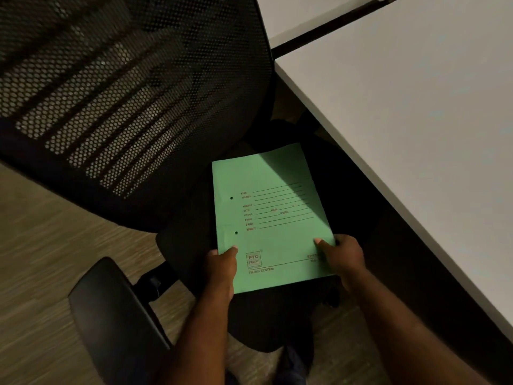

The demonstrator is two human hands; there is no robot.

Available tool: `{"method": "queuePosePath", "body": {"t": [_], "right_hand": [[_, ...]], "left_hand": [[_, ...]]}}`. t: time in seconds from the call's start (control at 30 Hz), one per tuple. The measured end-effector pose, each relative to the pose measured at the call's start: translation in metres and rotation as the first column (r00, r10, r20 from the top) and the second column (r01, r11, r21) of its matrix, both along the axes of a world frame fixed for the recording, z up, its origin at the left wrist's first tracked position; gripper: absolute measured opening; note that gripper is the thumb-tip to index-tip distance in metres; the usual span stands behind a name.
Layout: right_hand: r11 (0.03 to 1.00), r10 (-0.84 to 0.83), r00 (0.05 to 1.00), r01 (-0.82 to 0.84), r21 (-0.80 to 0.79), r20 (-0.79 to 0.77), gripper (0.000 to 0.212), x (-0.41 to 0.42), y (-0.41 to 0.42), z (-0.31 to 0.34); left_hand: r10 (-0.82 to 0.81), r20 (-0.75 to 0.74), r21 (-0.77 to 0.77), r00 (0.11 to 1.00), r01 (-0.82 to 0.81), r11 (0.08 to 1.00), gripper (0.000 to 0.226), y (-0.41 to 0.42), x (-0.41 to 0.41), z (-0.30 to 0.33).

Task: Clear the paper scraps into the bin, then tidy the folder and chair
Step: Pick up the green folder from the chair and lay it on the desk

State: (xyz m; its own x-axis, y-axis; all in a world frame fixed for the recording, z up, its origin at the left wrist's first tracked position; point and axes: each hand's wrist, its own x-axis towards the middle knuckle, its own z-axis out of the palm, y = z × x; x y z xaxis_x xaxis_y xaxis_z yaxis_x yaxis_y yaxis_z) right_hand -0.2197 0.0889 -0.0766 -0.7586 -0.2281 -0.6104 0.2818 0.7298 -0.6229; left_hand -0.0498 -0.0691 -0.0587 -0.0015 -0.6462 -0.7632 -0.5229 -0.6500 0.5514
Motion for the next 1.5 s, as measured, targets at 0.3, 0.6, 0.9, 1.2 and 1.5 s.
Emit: {"method": "queuePosePath", "body": {"t": [0.3, 0.6, 0.9, 1.2, 1.5], "right_hand": [[0.991, -0.076, 0.996, 0.071, -0.113, -0.045, 0.013, 0.035, 0.021, 0.056], [0.985, -0.100, 0.991, 0.086, -0.153, -0.088, 0.012, 0.087, 0.054, 0.127], [0.961, -0.166, 0.950, 0.097, -0.257, -0.263, 0.012, 0.114, 0.069, 0.227], [0.899, -0.314, 0.897, 0.176, -0.401, -0.311, 0.011, 0.126, 0.108, 0.314], [0.845, -0.435, 0.820, 0.228, -0.483, -0.373, 0.010, 0.130, 0.149, 0.360]], "left_hand": [[-0.046, -0.048, -0.292, 0.998, 0.030, 0.956, 0.018, 0.026, 0.030, 0.050], [-0.111, -0.034, -0.393, 0.993, 0.089, 0.915, 0.017, 0.057, 0.078, 0.119], [-0.222, -0.182, -0.525, 0.958, 0.096, 0.846, 0.018, 0.061, 0.096, 0.221], [-0.417, -0.326, -0.614, 0.849, 0.145, 0.776, 0.017, 0.070, 0.083, 0.300], [-0.509, -0.443, -0.625, 0.738, 0.153, 0.766, 0.011, 0.092, 0.063, 0.345]]}}
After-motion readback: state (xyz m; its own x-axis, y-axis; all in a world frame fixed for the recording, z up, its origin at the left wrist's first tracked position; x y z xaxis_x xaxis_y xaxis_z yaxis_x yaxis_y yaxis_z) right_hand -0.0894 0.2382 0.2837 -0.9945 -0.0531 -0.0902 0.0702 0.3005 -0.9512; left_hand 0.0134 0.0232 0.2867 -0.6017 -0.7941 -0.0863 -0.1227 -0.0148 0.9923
